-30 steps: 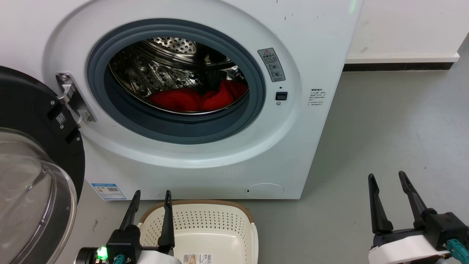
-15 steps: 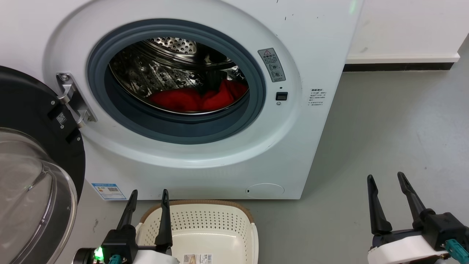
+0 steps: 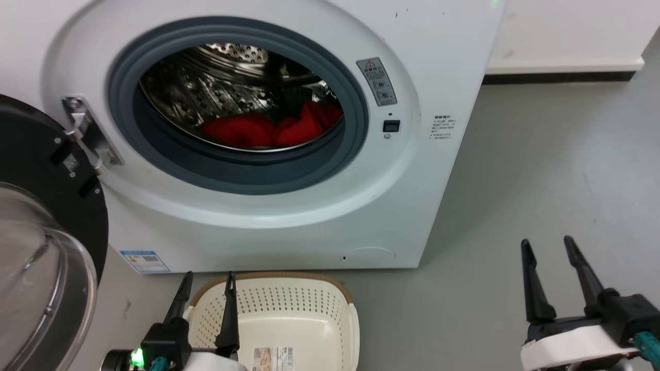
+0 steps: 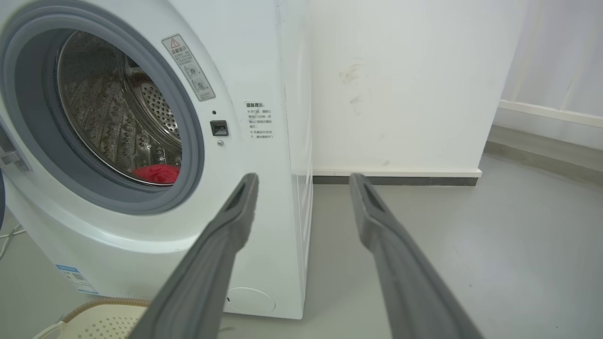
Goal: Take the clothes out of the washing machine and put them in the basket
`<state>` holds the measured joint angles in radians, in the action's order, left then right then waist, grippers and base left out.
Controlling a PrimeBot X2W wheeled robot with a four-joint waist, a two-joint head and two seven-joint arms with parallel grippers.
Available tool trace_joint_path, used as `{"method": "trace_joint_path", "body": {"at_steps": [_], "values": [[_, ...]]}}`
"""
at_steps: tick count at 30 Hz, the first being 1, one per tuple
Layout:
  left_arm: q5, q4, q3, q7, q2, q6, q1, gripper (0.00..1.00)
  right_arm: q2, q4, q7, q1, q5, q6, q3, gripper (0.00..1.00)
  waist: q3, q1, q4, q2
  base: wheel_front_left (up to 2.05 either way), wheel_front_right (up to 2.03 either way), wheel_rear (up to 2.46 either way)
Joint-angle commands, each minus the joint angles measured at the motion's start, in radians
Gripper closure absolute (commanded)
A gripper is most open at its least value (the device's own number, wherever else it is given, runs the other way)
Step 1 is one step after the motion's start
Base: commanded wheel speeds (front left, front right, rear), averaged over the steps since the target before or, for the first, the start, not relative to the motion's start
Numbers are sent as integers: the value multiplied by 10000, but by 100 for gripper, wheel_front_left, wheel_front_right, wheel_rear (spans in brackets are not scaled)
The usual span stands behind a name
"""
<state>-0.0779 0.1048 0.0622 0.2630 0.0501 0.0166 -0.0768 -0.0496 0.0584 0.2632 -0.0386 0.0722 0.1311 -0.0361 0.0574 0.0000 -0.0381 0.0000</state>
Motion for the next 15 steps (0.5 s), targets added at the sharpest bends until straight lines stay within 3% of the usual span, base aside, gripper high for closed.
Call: {"method": "trace_joint_path", "body": {"at_steps": [1, 6, 10, 15], "values": [[100, 89, -70, 28, 3, -145, 330, 0, -12, -109, 25, 251, 144, -7, -92, 0, 474, 0, -164, 0, 0, 0, 0], [387, 372, -191, 28, 395, -764, 1552, 0, -8, -370, 25, 767, 392, -7, -179, 0, 1835, 0, -496, 0, 0, 0, 0], [473, 690, -310, 28, 866, -988, 2696, 0, -6, -479, 25, 1133, 530, -7, -183, 0, 2936, 0, -816, 0, 0, 0, 0], [708, 1790, -96, 28, 1884, -1287, 4992, 0, -2, -566, 25, 1819, 888, -7, -197, 0, 4495, 0, -1292, 0, 0, 0, 0]]}}
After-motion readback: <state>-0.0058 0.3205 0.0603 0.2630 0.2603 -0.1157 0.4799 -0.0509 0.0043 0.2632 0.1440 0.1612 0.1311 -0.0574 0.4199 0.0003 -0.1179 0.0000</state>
